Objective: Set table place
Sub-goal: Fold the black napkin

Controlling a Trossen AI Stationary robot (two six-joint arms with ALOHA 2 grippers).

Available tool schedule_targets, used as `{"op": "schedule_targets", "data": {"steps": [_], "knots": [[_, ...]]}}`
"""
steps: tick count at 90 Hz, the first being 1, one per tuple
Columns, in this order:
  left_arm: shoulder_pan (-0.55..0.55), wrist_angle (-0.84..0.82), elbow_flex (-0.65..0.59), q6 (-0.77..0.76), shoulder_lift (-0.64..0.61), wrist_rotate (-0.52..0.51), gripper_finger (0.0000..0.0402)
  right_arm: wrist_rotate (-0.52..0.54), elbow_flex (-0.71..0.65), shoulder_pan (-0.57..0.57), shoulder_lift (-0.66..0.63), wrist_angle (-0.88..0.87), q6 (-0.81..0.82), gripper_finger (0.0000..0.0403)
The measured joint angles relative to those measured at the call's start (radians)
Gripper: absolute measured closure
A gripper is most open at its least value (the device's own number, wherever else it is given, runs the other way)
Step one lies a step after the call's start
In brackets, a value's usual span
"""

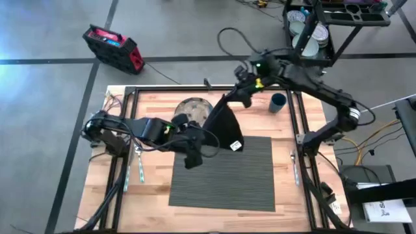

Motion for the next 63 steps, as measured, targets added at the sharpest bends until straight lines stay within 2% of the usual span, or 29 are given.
{"op": "schedule_targets", "data": {"steps": [19,34,47,63], "knots": [[0.048,0.181,-0.303,-0.07,-0.174,0.004,0.0402,-0.017,0.0,-0.03,0.103,0.074,-0.014,0.0403],[0.093,0.324,-0.502,-0.128,-0.297,0.039,0.0402,-0.114,0.0,-0.085,0.2,0.174,0.032,0.0403],[0.103,0.326,-0.587,-0.212,-0.395,0.038,0.0402,-0.173,0.014,-0.109,0.274,0.251,0.084,0.0403],[0.104,0.315,-0.632,-0.28,-0.501,0.008,0.0402,-0.215,0.11,-0.119,0.37,0.265,0.079,0.0403]]}}
